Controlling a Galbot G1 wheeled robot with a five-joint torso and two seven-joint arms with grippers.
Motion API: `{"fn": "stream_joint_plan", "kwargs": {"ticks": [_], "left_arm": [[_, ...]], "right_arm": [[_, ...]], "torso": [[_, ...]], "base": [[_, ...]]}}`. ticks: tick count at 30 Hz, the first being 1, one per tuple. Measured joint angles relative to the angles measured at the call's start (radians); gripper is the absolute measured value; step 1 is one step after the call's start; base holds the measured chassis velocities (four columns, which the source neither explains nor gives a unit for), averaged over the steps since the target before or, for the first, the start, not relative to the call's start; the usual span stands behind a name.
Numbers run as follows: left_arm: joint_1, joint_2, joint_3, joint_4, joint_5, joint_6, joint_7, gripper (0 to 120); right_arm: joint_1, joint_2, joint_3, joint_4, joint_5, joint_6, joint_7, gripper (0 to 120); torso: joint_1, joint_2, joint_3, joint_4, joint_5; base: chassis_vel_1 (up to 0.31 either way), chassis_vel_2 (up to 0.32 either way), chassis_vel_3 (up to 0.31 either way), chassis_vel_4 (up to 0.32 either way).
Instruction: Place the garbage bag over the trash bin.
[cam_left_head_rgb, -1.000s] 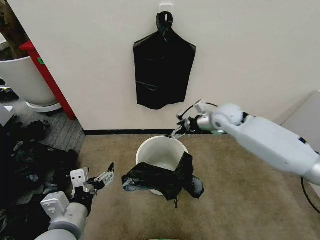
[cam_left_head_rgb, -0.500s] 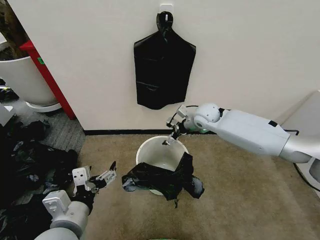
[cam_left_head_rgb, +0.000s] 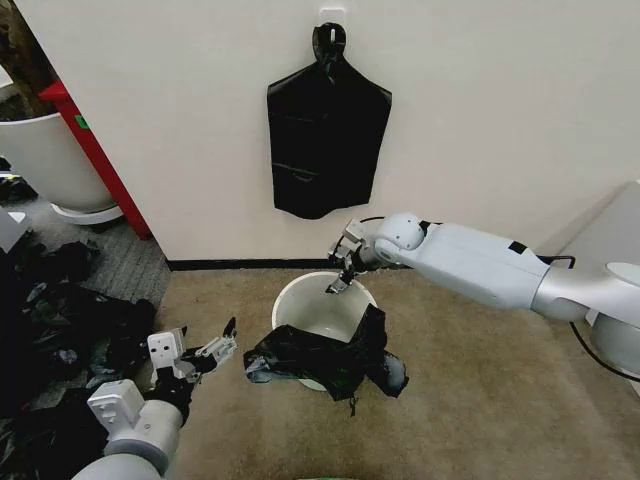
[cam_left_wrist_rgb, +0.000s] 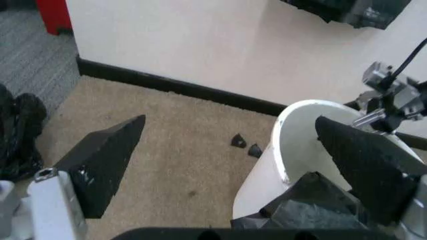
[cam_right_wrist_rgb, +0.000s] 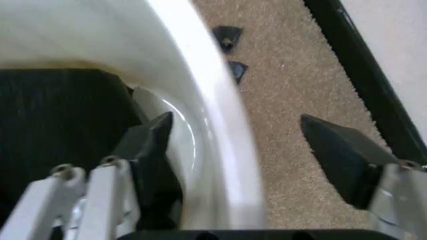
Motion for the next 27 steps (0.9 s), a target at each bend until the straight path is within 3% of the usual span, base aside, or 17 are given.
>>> {"fn": "stream_joint_plan", "kwargs": {"ticks": [11, 15, 20, 27], "left_arm": [[0.002, -0.008, 0.003, 0.000, 0.026, -0.018, 0.006, 100], [0.005, -0.015, 0.008, 0.000, 0.036, -0.030, 0.006, 100], [0.010, -0.021, 0.008, 0.000, 0.043, -0.040, 0.006, 100], [0.014, -0.031, 0.026, 0.000, 0.057, -0.050, 0.006, 100]], "right_arm": [[-0.007, -0.003, 0.003, 0.010, 0.019, 0.000, 0.042, 30], [-0.018, -0.009, 0.015, 0.026, 0.047, 0.000, 0.074, 11], [-0.030, -0.040, 0.039, 0.063, 0.127, 0.000, 0.162, 0], [-0.066, -0.134, 0.086, 0.154, 0.225, 0.000, 0.303, 0]], "torso": [[0.000, 0.000, 0.000, 0.0000, 0.0001], [0.000, 0.000, 0.000, 0.0001, 0.0001], [0.000, 0.000, 0.000, 0.0001, 0.0002], [0.000, 0.000, 0.000, 0.0000, 0.0004]], "base": [[0.000, 0.000, 0.000, 0.000], [0.000, 0.000, 0.000, 0.000], [0.000, 0.000, 0.000, 0.000], [0.000, 0.000, 0.000, 0.000]]}}
